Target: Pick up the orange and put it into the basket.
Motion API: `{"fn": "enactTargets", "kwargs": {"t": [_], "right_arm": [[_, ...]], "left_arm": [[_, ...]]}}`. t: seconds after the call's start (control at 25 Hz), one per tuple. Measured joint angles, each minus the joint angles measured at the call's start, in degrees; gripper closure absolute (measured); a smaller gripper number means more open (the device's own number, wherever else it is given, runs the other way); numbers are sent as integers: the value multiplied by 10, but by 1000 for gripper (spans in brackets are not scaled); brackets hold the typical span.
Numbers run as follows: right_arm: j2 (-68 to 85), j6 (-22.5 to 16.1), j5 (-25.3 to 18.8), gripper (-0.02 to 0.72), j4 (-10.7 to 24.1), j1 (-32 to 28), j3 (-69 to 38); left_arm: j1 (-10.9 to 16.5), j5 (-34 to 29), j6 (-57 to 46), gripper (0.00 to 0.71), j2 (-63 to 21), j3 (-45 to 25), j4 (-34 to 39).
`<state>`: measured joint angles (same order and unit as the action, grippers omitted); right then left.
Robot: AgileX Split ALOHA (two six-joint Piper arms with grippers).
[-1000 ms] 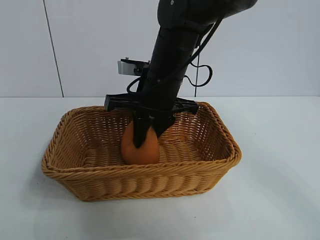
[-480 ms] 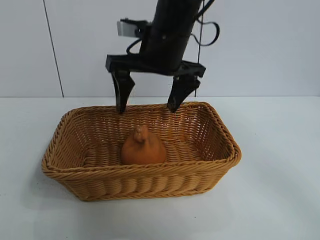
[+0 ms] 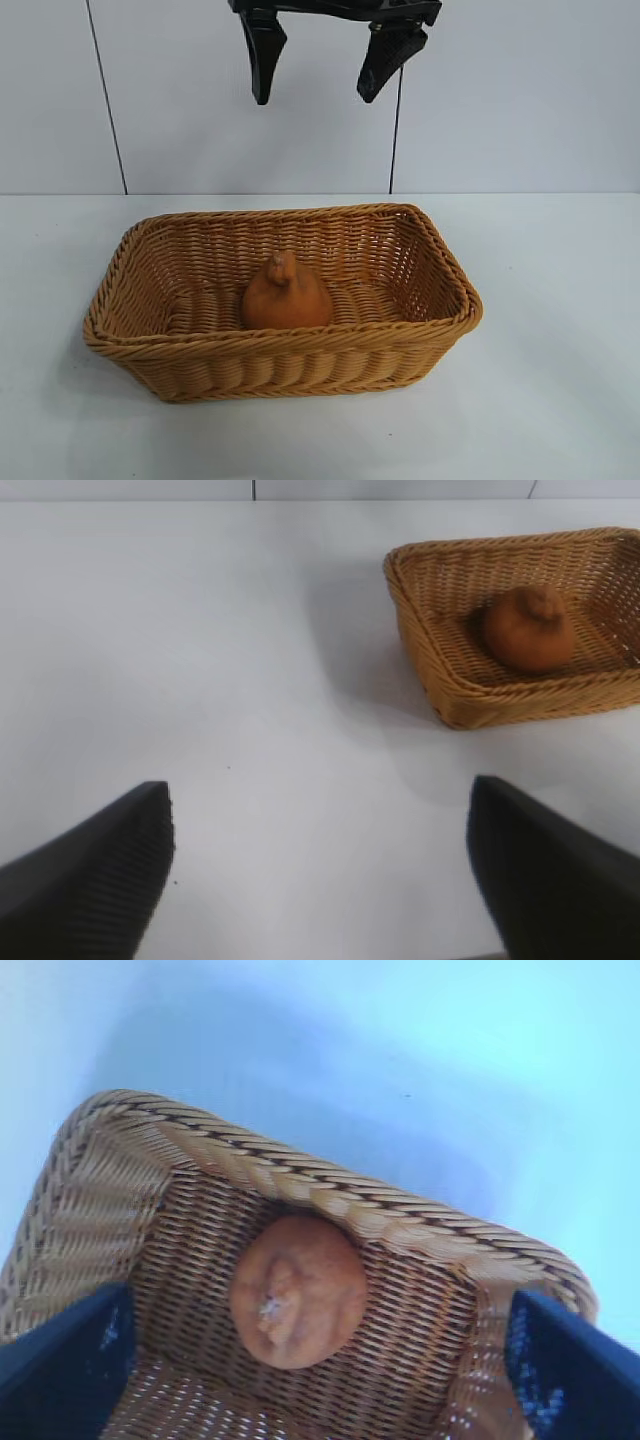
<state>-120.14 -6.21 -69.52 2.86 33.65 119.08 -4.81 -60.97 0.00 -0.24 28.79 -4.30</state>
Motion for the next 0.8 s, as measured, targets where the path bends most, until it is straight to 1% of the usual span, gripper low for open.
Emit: {"fn": "enactTargets", "kwargs": {"t": [0.08,0.24,0.48,0.6,0.8], "right_arm": [[0,-2,-1,10,2,-20,0],[0,-2,-3,10,5,-83,0],[0,5,-4,10,27,-201,0],[0,7,-4,10,30,-252,0],[0,10,-5,10,30,-315,0]], "left_arm": [[0,0,0,133,0,0,0],[0,0,0,133,0,0,1],[0,0,0,133,0,0,1],[0,0,0,133,0,0,1],[0,0,0,133,0,0,1]]}}
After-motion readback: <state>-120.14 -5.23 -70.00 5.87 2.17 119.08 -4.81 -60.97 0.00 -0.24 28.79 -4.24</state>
